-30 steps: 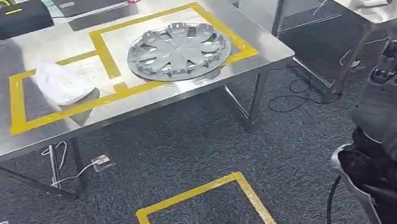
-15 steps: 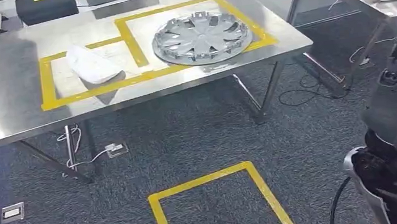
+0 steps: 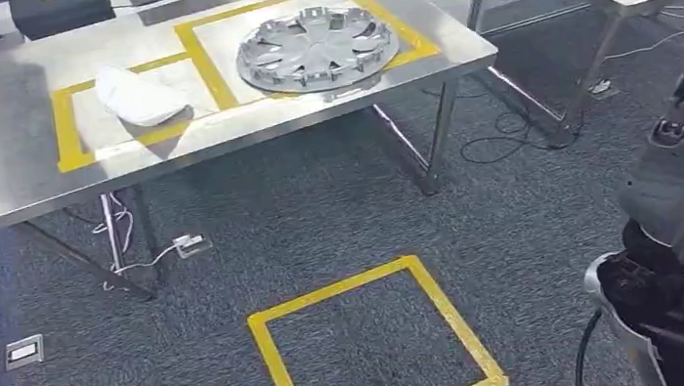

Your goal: Take the parts from the cabinet and place them on the table.

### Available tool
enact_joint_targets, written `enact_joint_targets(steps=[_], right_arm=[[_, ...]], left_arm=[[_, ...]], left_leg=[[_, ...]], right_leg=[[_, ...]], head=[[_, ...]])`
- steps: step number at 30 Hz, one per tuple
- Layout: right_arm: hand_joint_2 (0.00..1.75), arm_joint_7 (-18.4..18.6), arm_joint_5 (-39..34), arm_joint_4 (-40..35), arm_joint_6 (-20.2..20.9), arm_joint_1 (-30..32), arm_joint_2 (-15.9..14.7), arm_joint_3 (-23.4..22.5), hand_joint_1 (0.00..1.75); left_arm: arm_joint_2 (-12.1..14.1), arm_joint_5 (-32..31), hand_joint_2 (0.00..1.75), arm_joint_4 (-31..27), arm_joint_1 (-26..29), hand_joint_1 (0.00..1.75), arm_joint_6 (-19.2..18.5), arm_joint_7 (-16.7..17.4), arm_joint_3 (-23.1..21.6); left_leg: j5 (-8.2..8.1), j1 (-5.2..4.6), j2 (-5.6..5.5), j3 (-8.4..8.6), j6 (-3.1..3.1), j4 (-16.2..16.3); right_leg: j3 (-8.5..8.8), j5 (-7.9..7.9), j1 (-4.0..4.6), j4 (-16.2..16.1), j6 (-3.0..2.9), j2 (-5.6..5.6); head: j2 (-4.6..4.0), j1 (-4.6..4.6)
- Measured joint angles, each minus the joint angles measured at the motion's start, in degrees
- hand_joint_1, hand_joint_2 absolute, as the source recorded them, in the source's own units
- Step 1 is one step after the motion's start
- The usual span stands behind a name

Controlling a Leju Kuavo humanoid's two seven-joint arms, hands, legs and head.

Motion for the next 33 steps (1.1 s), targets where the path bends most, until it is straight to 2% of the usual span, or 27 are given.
enact_joint_targets(steps=[1, 2, 3, 4, 6, 7, 8, 9, 11, 12, 13, 14, 16, 17, 18, 20, 22, 23, 24, 25, 26, 27, 28, 29, 30, 32, 33], right_arm=[[0.00, 0.2, 0.2, -0.1, -0.3, 0.0, 0.0, -0.2, 0.00], [0.00, 0.3, 0.3, -0.2, -0.5, 0.1, -0.1, -0.2, 0.00], [0.00, 0.3, 0.3, -0.5, -0.5, 0.2, -0.2, -0.5, 0.00], [0.00, 0.5, 0.4, -0.6, -0.6, 0.2, -0.2, -0.6, 0.00], [0.00, 0.5, 0.4, -0.7, -0.7, 0.4, -0.4, -0.6, 0.00], [0.00, 0.6, 0.4, -0.8, -0.7, 0.5, -0.7, -0.7, 0.00], [0.00, 0.6, 0.4, -0.9, -0.8, 0.5, -0.9, -0.9, 0.00], [0.00, 0.6, 0.4, -0.9, -0.8, 0.5, -1.0, -1.0, 0.00], [0.00, 0.6, 0.4, -0.9, -0.8, 0.7, -1.0, -1.0, 0.00], [0.00, 0.6, 0.4, -0.9, -0.8, 0.8, -1.2, -1.0, 0.00], [0.00, 0.6, 0.4, -0.9, -0.8, 0.8, -1.3, -1.0, 0.00], [0.00, 0.6, 0.4, -0.9, -0.8, 0.8, -1.4, -1.0, 0.00], [0.00, 0.6, 0.4, -1.0, -0.8, 0.8, -1.4, -1.0, 0.00], [0.00, 0.6, 0.4, -1.0, -0.9, 0.8, -1.5, -1.0, 0.00], [0.00, 0.7, 0.4, -1.0, -0.9, 0.7, -1.5, -1.0, 0.00], [0.00, 0.6, 0.4, -1.1, -0.9, 0.7, -1.5, -1.0, 0.00], [0.00, 0.6, 0.3, -1.0, -1.0, 0.7, -1.5, -1.0, 0.00], [0.00, 0.7, 0.3, -1.0, -1.0, 0.6, -1.6, -1.0, 0.00], [0.00, 0.7, 0.3, -1.0, -1.0, 0.6, -1.6, -1.0, 0.00], [0.00, 0.7, 0.2, -1.0, -1.0, 0.7, -1.6, -1.0, 0.00], [0.00, 0.7, 0.2, -1.0, -1.1, 0.7, -1.6, -1.0, 0.00], [0.00, 0.7, 0.2, -1.0, -1.2, 0.8, -1.6, -1.0, 0.00], [0.00, 0.7, 0.2, -1.0, -1.4, 0.8, -1.6, -1.0, 0.00], [0.00, 0.7, 0.2, -1.0, -1.5, 0.9, -1.6, -1.0, 0.00], [0.00, 0.7, 0.2, -1.0, -1.6, 1.1, -1.6, -1.0, 0.00], [0.00, 0.7, 0.2, -1.1, -1.6, 1.4, -1.7, -1.0, 0.00], [0.00, 0.7, 0.3, -1.2, -1.6, 1.4, -1.7, -1.0, 0.00]], left_arm=[[0.0, -0.1, 0.00, 0.0, -0.1, 0.00, 0.1, 0.0, 0.0], [0.1, -0.2, 0.00, 0.0, -0.3, 0.00, 0.2, 0.1, 0.0], [0.1, -0.2, 0.00, 0.0, -0.4, 0.00, 0.2, 0.2, 0.0], [0.1, -0.3, 0.00, 0.0, -0.5, 0.00, 0.3, 0.2, -0.1], [0.1, -0.3, 0.00, 0.0, -0.6, 0.00, 0.3, 0.2, -0.4], [0.0, -0.3, 0.00, 0.0, -0.6, 0.00, 0.3, 0.4, -0.5], [0.0, -0.2, 0.00, 0.0, -0.7, 0.00, 0.3, 0.4, -0.5], [0.0, -0.2, 0.00, 0.0, -0.7, 0.00, 0.3, 0.4, -0.5], [0.0, -0.2, 0.00, 0.0, -0.6, 0.00, 0.4, 0.4, -0.5], [0.0, -0.2, 0.00, 0.0, -0.6, 0.00, 0.4, 0.4, -0.5], [0.0, -0.2, 0.00, 0.0, -0.6, 0.00, 0.4, 0.4, -0.5], [0.0, -0.2, 0.00, 0.0, -0.6, 0.00, 0.4, 0.4, -0.5], [0.0, -0.2, 0.00, 0.0, -0.6, 0.00, 0.4, 0.4, -0.5], [0.0, -0.2, 0.00, 0.0, -0.6, 0.00, 0.4, 0.4, -0.5], [0.0, -0.2, 0.00, 0.0, -0.6, 0.00, 0.4, 0.4, -0.5], [0.0, 0.0, 0.00, 0.0, -0.6, 0.00, 0.4, 0.4, -0.5], [0.0, 0.3, 0.00, 0.0, -0.4, 0.00, 0.4, 0.3, -0.5], [0.0, 0.3, 0.00, 0.0, -0.3, 0.00, 0.4, 0.2, -0.5], [0.0, 0.4, 0.00, 0.0, -0.3, 0.00, 0.4, 0.2, -0.5], [-0.1, 0.5, 0.00, 0.0, -0.2, 0.00, 0.4, 0.2, -0.5], [-0.1, 0.5, 0.00, 0.0, -0.2, 0.00, 0.4, 0.2, -0.5], [-0.1, 0.5, 0.00, 0.0, -0.1, 0.00, 0.4, 0.1, -0.5], [-0.2, 0.5, 0.00, 0.0, -0.1, 0.00, 0.4, 0.1, -0.5], [-0.2, 0.5, 0.00, 0.0, 0.0, 0.00, 0.4, 0.1, -0.5], [-0.1, 0.5, 0.00, 0.0, 0.0, 0.00, 0.4, 0.1, -0.5], [0.0, 0.5, 0.00, 0.0, 0.0, 0.00, 0.5, 0.1, -0.5], [0.2, 0.5, 0.00, 0.0, -0.1, 0.00, 0.6, 0.0, -0.5]], left_leg=[[0.81, 0.03, -0.01, 3.92, 0.18, -5.9], [-0.79, -0.02, -0.08, 7.52, 0.41, -11.5], [-1.90, -0.35, -0.14, 9.25, 0.80, -15.9], [-1.34, -0.50, -0.13, 8.61, 1.11, -14.7], [-0.95, -0.66, -0.15, 8.24, 1.74, -14.8], [-0.21, -0.19, 0.15, 7.81, 2.39, -15.2], [0.37, -0.24, 0.40, 7.05, 2.83, -15.2], [0.94, -0.27, 0.48, 6.41, 3.25, -15.1], [2.16, -0.49, 0.63, 4.95, 3.40, -15.1], [2.70, -0.59, 0.64, 4.17, 3.38, -15.0], [3.25, -0.71, 0.64, 3.48, 3.30, -14.9], [3.69, -0.74, 0.64, 2.84, 3.21, -14.9], [4.46, -0.73, 0.59, 1.68, 2.83, -14.6], [4.66, -0.75, 0.54, 1.45, 2.62, -14.2], [4.87, -1.03, 0.46, 0.96, 2.30, -13.9], [5.59, -0.88, 0.46, 0.58, 1.49, -13.7], [6.17, -0.87, 0.46, 0.26, 0.86, -13.7], [4.82, -0.53, 0.39, -0.27, 0.55, -12.5], [1.66, -0.53, 0.38, -1.73, 0.28, -9.5], [-1.74, -0.48, 0.38, -3.66, 0.06, -4.8], [-4.34, -0.42, 0.38, -5.55, -0.13, 0.0], [-5.82, -0.38, 0.38, -7.01, -0.25, 4.3], [-5.84, -0.37, 0.38, -7.37, -0.24, 6.1], [-4.65, -0.38, 0.38, -6.31, -0.09, 5.0], [-2.55, -0.40, 0.36, -3.76, 0.20, 1.4], [1.64, -0.90, 0.33, 3.39, 1.31, -10.4], [1.04, -1.27, 0.36, 5.51, 1.86, -14.1]], right_leg=[[-0.74, 0.49, 0.00, 0.3, 0.23, 0.03], [-1.15, 0.86, 0.11, 0.5, 0.55, 0.08], [-1.53, 1.32, 0.25, 0.6, 0.91, 0.06], [-1.29, 1.95, 0.18, 0.3, 1.25, -0.02], [-1.46, 2.73, 0.09, 0.3, 1.88, 0.01], [-1.94, 2.90, 0.10, 0.4, 2.28, 0.24], [-2.92, 0.40, -0.13, 1.9, 2.38, 0.44], [-4.12, -3.28, -0.16, 5.2, 2.46, 0.42], [-7.08, -9.64, -0.18, 15.7, 2.78, 0.43], [-7.87, -10.74, -0.22, 19.8, 2.87, 0.43], [-7.65, -10.27, -0.25, 21.5, 2.86, 0.44], [-6.10, -8.56, -0.27, 20.5, 2.81, 0.43], [1.07, -4.49, -0.32, 10.7, 2.65, 0.42], [4.95, -4.42, -0.42, 4.9, 2.59, 0.45], [8.11, -6.11, -0.13, 0.9, 2.53, 0.56], [7.13, -6.52, 0.13, -0.1, 1.87, 0.69], [6.39, -5.86, 0.17, -0.2, 0.93, 0.55], [6.18, -5.35, -0.01, -0.3, 0.39, 0.28], [5.93, -4.93, 0.03, -0.3, -0.11, 0.30], [5.46, -4.44, 0.09, -0.3, -0.29, 0.26], [4.86, -3.98, 0.16, -0.2, -0.36, 0.26], [4.27, -3.58, 0.28, -0.2, -0.38, 0.27], [3.80, -3.30, 0.33, -0.1, -0.38, 0.28], [3.46, -3.10, 0.41, 0.0, -0.36, 0.29], [3.28, -2.95, 0.49, 0.0, -0.36, 0.34], [3.23, -2.76, 0.59, 0.1, -0.14, 0.39], [3.03, -2.61, 0.74, 0.1, 0.10, 0.37]], head=[[0.00, -0.22], [0.00, -0.48], [0.00, -0.55], [0.00, -0.15], [0.00, -0.38], [0.00, 0.07], [0.00, 0.18], [0.00, 0.65], [0.00, 1.33], [0.00, 1.62], [0.00, 1.86], [0.00, 2.07], [0.00, 2.34], [0.00, 2.62], [0.00, 2.86], [0.00, 2.51], [0.00, 2.14], [0.00, 2.30], [0.00, 1.97], [0.00, 1.25], [0.00, 1.05], [0.00, 0.76], [0.00, 0.63], [0.00, 0.50], [0.00, 0.20], [0.00, -0.15], [0.00, -0.28]])
